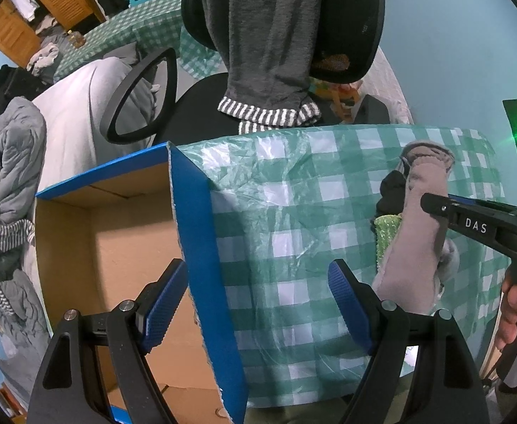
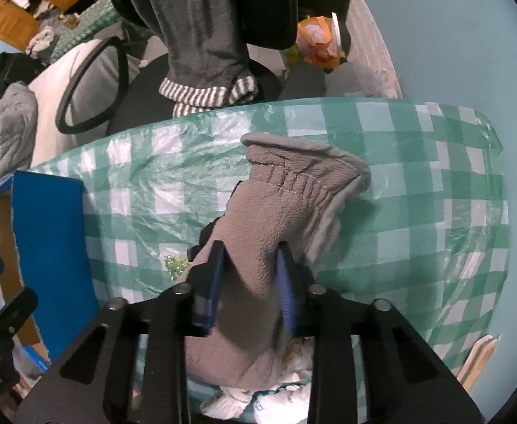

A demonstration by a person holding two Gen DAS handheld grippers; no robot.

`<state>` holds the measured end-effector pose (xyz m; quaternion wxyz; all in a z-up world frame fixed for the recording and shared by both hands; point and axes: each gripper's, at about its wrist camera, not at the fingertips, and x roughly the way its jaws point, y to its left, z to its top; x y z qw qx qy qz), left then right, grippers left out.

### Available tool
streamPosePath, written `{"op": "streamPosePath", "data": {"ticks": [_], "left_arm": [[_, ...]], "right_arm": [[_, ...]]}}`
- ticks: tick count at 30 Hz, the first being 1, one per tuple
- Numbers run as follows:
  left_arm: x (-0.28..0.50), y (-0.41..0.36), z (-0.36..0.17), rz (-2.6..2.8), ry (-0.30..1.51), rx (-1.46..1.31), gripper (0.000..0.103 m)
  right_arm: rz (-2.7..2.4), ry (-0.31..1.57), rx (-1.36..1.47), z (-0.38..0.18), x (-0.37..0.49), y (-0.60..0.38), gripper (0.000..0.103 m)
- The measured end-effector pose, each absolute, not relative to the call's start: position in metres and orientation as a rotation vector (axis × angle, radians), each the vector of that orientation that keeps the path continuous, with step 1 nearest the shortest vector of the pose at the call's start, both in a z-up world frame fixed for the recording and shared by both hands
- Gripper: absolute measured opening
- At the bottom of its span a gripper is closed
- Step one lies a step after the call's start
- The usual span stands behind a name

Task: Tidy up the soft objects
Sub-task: 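Close the right gripper on the grey fleece sock and lift it, then lower the left gripper and grasp the white plastic-wrapped bundle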

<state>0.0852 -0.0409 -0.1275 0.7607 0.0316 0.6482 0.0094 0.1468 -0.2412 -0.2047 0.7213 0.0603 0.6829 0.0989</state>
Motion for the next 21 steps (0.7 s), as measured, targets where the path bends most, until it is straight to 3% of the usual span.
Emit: {"op": "streamPosePath", "data": {"ticks": [6,21], "left_arm": [[0.08,-0.048,-0.125,0.008,1.419,0.072,0.082],[0.057,-0.075,-0.13,-0.05,1.46,0.057,0.082]], "right_arm": [[0.253,1.481,0.151,-0.196,0.141,-0.249,0.013],[0.295,1.37,0.231,-0.141,0.12,-0.287,0.011]]}}
